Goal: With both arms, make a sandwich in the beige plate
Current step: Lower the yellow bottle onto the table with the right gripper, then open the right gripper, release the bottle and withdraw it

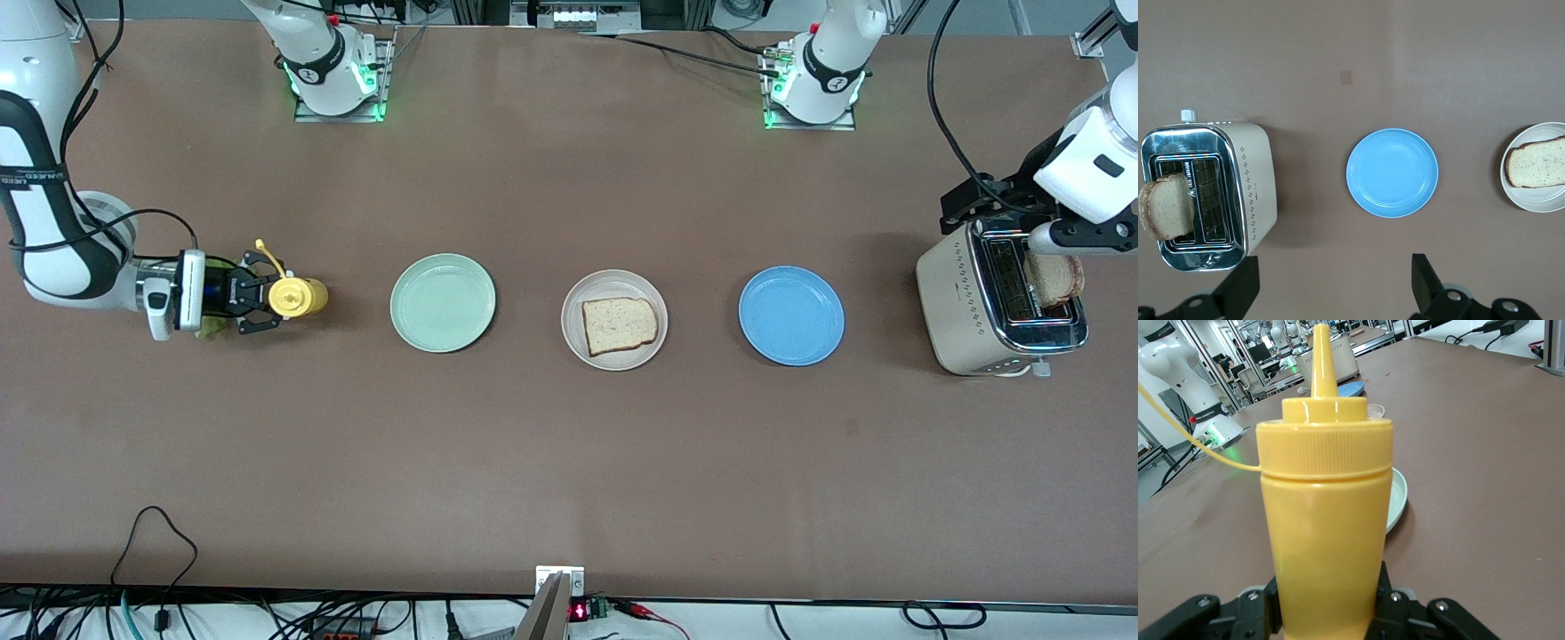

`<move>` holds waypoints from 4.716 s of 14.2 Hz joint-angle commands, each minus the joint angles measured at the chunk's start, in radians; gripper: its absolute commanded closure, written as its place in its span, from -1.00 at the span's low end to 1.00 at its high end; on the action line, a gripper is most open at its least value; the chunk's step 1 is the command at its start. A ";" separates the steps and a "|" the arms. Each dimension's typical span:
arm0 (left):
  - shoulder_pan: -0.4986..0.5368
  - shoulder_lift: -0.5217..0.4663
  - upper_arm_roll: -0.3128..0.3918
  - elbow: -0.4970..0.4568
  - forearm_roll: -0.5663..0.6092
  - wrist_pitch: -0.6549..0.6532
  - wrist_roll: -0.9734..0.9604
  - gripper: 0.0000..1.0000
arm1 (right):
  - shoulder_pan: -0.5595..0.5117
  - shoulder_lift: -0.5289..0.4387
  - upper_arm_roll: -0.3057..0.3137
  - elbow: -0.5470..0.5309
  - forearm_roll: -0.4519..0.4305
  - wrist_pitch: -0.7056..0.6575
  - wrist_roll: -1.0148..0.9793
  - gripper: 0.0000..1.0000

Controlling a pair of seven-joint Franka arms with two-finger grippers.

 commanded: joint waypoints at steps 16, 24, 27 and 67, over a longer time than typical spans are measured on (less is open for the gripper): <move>0.002 -0.023 -0.007 -0.012 -0.009 -0.011 0.004 -1.00 | -0.020 0.013 0.013 -0.127 0.091 0.098 -0.265 0.86; 0.000 -0.023 -0.007 -0.012 -0.007 -0.011 0.004 -1.00 | -0.064 0.028 0.013 -0.127 0.088 0.080 -0.312 0.86; -0.005 -0.023 -0.007 -0.011 -0.007 -0.008 0.004 -1.00 | -0.067 0.045 0.013 -0.127 0.090 0.080 -0.329 0.86; 0.023 -0.022 -0.005 -0.023 -0.009 0.041 0.004 -1.00 | -0.191 0.068 0.002 -0.126 0.009 0.022 -0.368 -1.00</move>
